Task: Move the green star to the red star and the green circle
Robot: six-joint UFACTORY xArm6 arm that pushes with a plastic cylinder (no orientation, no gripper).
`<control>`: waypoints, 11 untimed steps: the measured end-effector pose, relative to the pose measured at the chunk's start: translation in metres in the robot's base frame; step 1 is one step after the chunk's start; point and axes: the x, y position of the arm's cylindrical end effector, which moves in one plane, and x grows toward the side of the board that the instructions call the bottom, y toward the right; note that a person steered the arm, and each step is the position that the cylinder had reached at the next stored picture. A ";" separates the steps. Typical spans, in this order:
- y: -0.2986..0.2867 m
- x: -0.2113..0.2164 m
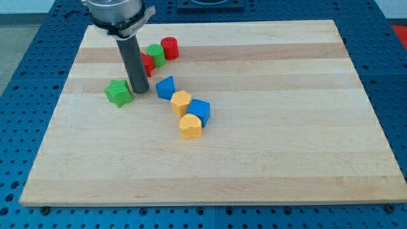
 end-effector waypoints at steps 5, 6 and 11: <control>-0.082 -0.027; -0.082 -0.055; -0.047 -0.003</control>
